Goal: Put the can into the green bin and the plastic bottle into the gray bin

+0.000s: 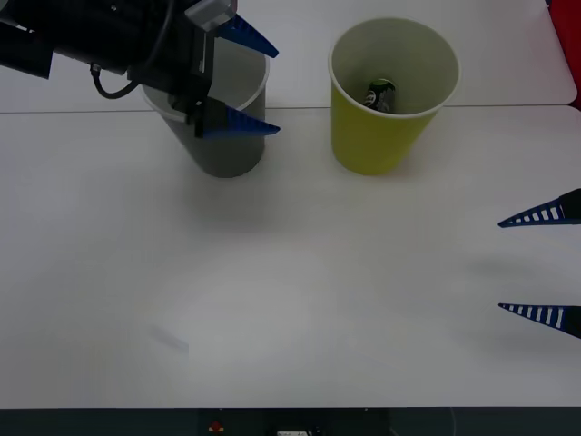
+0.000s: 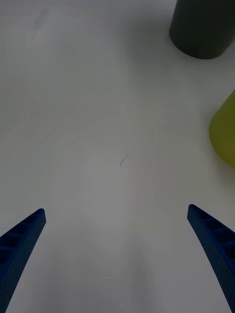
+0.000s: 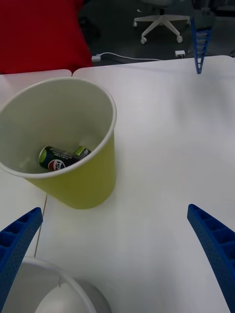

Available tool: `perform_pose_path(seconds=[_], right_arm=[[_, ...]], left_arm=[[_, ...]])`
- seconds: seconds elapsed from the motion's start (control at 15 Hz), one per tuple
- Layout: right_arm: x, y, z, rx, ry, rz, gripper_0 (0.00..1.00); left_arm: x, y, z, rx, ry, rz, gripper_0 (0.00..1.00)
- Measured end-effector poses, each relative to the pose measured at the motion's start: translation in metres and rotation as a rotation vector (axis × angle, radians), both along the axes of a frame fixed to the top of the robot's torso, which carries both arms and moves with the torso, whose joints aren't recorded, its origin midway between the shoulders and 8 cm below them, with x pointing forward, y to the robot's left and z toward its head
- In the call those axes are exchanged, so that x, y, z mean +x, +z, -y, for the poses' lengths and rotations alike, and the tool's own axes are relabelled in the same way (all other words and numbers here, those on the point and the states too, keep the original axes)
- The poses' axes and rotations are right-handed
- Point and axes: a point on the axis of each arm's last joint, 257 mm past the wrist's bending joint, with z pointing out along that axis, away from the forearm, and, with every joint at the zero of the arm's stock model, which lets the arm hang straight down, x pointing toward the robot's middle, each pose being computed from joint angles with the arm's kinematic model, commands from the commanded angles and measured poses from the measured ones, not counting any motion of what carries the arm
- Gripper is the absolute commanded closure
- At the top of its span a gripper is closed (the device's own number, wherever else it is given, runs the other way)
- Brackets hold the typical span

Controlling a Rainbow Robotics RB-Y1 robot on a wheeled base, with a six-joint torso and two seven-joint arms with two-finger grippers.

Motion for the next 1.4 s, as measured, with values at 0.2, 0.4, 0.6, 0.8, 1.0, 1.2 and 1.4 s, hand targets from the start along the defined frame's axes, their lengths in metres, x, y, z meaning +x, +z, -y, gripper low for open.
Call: perform_pose_path(seconds=[0.2, 0.4, 0.6, 0.8, 1.0, 1.2, 1.4], right_arm=[[0.000, 0.000, 0.000, 0.000, 0.000, 0.000, 0.00], [0.000, 0.000, 0.000, 0.000, 0.000, 0.000, 0.00], [0.000, 0.000, 0.000, 0.000, 0.000, 0.000, 0.00], [0.000, 0.000, 0.000, 0.000, 0.000, 0.000, 0.00], [0.000, 0.000, 0.000, 0.000, 0.000, 0.000, 0.00], [0.000, 0.000, 0.000, 0.000, 0.000, 0.000, 0.00], [0.000, 0.000, 0.000, 0.000, 0.000, 0.000, 0.00]], left_arm=[[-0.015, -0.016, -0.034, 0.019, -0.047, 0.086, 0.00], [-0.037, -0.037, -0.061, 0.033, -0.073, 0.150, 0.00], [-0.066, -0.062, -0.089, 0.061, -0.068, 0.130, 0.00], [-0.095, -0.089, -0.121, 0.105, -0.051, 0.055, 0.00], [-0.117, -0.114, -0.143, 0.131, -0.034, 0.002, 0.00], [-0.137, -0.135, -0.152, 0.118, -0.022, -0.055, 0.00], [-0.148, -0.146, -0.154, 0.088, -0.014, -0.097, 0.00]])
